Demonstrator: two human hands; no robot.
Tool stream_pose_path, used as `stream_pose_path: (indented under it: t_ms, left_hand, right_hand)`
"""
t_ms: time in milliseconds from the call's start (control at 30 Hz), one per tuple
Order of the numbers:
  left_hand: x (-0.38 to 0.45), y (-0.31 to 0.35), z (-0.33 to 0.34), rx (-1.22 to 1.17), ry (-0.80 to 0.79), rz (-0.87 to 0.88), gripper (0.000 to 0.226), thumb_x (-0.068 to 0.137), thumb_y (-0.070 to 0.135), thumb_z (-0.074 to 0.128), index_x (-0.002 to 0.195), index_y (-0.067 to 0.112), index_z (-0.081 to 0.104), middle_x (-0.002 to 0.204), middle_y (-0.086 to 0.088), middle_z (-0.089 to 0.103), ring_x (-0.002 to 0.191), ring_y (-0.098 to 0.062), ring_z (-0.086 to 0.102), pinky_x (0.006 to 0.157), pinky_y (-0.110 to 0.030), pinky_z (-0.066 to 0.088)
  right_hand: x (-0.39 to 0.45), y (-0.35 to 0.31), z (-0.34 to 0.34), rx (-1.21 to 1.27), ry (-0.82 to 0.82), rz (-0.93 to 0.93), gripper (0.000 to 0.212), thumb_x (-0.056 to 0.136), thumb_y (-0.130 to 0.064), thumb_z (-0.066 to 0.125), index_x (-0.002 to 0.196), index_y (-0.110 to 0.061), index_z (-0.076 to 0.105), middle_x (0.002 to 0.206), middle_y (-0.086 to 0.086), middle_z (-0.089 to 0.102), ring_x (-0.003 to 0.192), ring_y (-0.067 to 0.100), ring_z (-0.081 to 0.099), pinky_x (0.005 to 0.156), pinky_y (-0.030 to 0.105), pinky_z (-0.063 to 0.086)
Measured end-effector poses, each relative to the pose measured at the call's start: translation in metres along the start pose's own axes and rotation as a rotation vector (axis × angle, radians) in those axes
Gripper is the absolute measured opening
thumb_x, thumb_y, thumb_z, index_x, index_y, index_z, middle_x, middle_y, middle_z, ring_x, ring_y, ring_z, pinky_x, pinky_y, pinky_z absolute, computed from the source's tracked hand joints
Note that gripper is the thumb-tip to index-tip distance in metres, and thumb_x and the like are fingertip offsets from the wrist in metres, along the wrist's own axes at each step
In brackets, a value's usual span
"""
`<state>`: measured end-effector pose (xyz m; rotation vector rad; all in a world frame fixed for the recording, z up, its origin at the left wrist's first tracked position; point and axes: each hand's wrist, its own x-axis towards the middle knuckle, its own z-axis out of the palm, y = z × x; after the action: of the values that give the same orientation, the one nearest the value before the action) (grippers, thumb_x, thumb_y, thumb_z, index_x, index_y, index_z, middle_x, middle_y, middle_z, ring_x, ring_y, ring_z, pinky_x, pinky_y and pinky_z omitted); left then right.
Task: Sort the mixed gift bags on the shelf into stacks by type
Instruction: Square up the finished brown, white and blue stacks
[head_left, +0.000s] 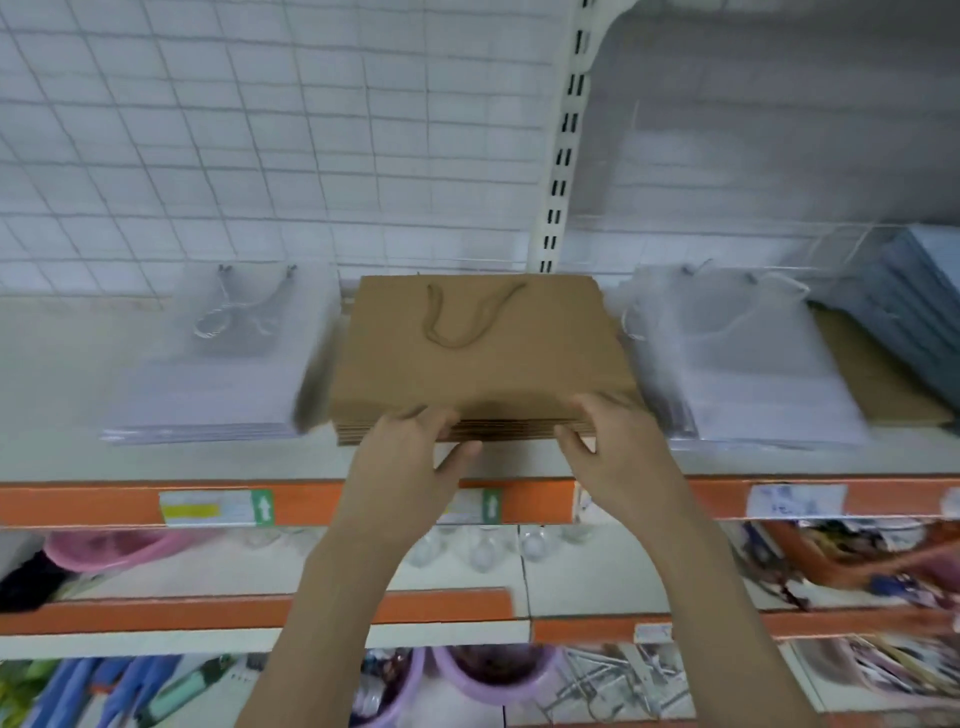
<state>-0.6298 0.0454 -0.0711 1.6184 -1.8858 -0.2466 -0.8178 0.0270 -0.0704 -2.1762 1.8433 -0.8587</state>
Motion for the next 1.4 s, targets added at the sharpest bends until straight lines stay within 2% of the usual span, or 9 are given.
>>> stream_pose_path:
  t_ms: [300,533,667,800,1000,1100,1200,1300,1400]
  left_hand:
    - [0.042,0.056,0.039,0.026,0.007,0.075,0.03,0.084,0.032,0.065,0.106,0.011,0.067,0.093,-0.003,0.071,0.088,-0.022,0.065,0.081,-0.037,0.051]
    - [0.078,0.105,0.079,0.008,-0.062,0.181,0.029,0.086,0.035,0.062,0.103,0.011,0.065,0.093,-0.006,0.069,0.086,-0.025,0.064,0.075,-0.037,0.051]
    - [0.087,0.138,0.106,0.04,-0.147,0.2,0.034,0.086,0.038,0.06,0.102,0.008,0.061,0.092,-0.008,0.064,0.086,-0.026,0.059,0.074,-0.034,0.045]
    - [0.09,0.17,0.139,0.1,-0.27,0.124,0.067,0.082,0.048,0.062,0.13,0.006,0.043,0.124,-0.01,0.051,0.112,-0.025,0.048,0.091,-0.029,0.038]
    - [0.098,0.191,0.171,0.038,-0.262,-0.132,0.095,0.079,0.06,0.053,0.145,0.0,0.02,0.142,-0.017,0.038,0.129,-0.031,0.038,0.106,-0.04,0.035]
    - [0.114,0.195,0.167,0.136,-0.25,-0.22,0.068,0.087,0.057,0.043,0.123,0.0,0.047,0.094,-0.014,0.062,0.083,-0.024,0.06,0.067,-0.028,0.048]
    - [0.134,0.201,0.16,0.094,-0.285,-0.406,0.054,0.092,0.055,0.039,0.071,0.006,0.051,0.058,-0.004,0.048,0.05,-0.017,0.048,0.044,-0.024,0.034]
    - [0.152,0.196,0.168,0.121,-0.33,-0.458,0.057,0.092,0.054,0.039,0.08,0.002,0.058,0.067,-0.008,0.055,0.062,-0.021,0.055,0.054,-0.026,0.037]
    - [0.161,0.191,0.179,0.091,-0.389,-0.515,0.065,0.092,0.055,0.038,0.109,-0.004,0.059,0.102,-0.02,0.065,0.092,-0.03,0.063,0.063,-0.025,0.037]
  right_hand:
    - [0.014,0.066,-0.042,-0.004,0.01,-0.054,0.023,0.086,-0.012,0.058,0.108,-0.011,0.062,0.098,0.003,0.058,0.087,0.017,0.057,0.07,0.015,0.035]
    - [0.021,0.129,-0.081,-0.057,0.067,0.086,0.038,0.086,-0.017,0.062,0.122,-0.009,0.058,0.122,0.006,0.057,0.115,0.023,0.053,0.093,0.019,0.034]
    - [0.026,0.173,-0.105,-0.074,0.035,0.236,0.064,0.081,-0.031,0.068,0.136,-0.01,0.042,0.136,0.009,0.044,0.127,0.026,0.04,0.102,0.028,0.03]
    - [0.033,0.213,-0.126,-0.055,-0.162,0.339,0.098,0.069,-0.048,0.075,0.145,-0.014,0.023,0.142,0.008,0.031,0.132,0.026,0.027,0.104,0.038,0.029]
    - [0.041,0.263,-0.133,0.122,-0.262,0.271,0.072,0.073,-0.056,0.066,0.128,-0.019,0.04,0.12,0.002,0.05,0.114,0.022,0.047,0.084,0.029,0.036]
    - [0.055,0.277,-0.139,0.092,-0.284,0.276,0.048,0.083,-0.054,0.055,0.105,-0.012,0.049,0.092,0.0,0.057,0.081,0.017,0.053,0.064,0.026,0.037]
    - [0.074,0.283,-0.142,0.124,-0.308,0.269,0.043,0.088,-0.05,0.05,0.079,-0.009,0.051,0.069,0.004,0.055,0.063,0.016,0.054,0.052,0.023,0.04]
    - [0.093,0.28,-0.144,0.101,-0.38,0.269,0.04,0.091,-0.047,0.049,0.066,-0.016,0.046,0.064,-0.002,0.049,0.059,0.009,0.047,0.05,0.019,0.031]
    - [0.11,0.274,-0.138,0.149,-0.455,0.271,0.035,0.091,-0.043,0.051,0.086,-0.01,0.063,0.083,0.006,0.064,0.079,0.018,0.06,0.07,0.027,0.047]
